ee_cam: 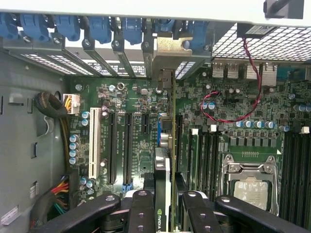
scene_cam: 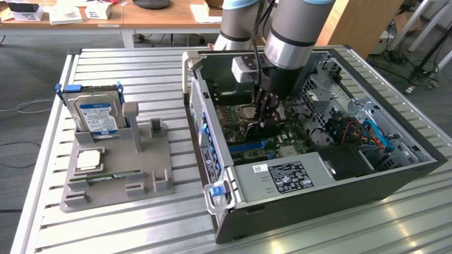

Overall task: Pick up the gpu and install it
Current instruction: 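Insert the gpu into the slot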

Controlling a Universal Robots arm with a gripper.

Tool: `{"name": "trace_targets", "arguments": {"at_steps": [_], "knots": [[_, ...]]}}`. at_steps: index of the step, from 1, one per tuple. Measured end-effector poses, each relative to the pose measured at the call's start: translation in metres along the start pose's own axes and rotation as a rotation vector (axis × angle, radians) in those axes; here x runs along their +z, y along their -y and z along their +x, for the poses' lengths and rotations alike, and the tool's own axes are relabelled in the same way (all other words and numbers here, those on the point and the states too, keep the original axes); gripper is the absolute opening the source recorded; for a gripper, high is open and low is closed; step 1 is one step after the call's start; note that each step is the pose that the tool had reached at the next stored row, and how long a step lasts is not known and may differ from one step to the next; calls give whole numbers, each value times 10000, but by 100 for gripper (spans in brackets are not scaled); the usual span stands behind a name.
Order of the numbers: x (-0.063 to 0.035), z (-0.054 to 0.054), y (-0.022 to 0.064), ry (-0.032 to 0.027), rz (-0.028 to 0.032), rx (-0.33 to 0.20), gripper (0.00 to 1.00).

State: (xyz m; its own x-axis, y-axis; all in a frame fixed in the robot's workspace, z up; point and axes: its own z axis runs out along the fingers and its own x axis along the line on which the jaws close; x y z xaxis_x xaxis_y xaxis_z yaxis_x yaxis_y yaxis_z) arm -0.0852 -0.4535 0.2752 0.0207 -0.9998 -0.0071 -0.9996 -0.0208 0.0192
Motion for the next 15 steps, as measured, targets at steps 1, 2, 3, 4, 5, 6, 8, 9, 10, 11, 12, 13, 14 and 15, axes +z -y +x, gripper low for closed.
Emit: {"name": "trace_targets", "arguments": {"at_steps": [1, 2, 3, 4, 5, 6, 8, 9, 10, 11, 12, 13, 14, 15], "knots": [[4, 0, 0, 0, 0, 0, 27], [9, 0, 0, 0, 0, 0, 27], [15, 0, 0, 1, 1, 0, 27], [20, 0, 0, 0, 0, 0, 27], [25, 0, 0, 0, 0, 0, 27], [31, 0, 0, 0, 0, 0, 27], [41, 0, 0, 0, 0, 0, 27], [43, 1, 0, -2, 0, 0, 27], [43, 1, 0, -3, -2, 0, 27], [44, 1, 0, -3, -1, 0, 27], [46, 0, 0, 1, 1, 0, 27], [46, 2, -2, 1, 1, 0, 27], [46, 2, -2, 0, 0, 0, 27], [46, 4, -3, 0, 1, 1, 27]]}}
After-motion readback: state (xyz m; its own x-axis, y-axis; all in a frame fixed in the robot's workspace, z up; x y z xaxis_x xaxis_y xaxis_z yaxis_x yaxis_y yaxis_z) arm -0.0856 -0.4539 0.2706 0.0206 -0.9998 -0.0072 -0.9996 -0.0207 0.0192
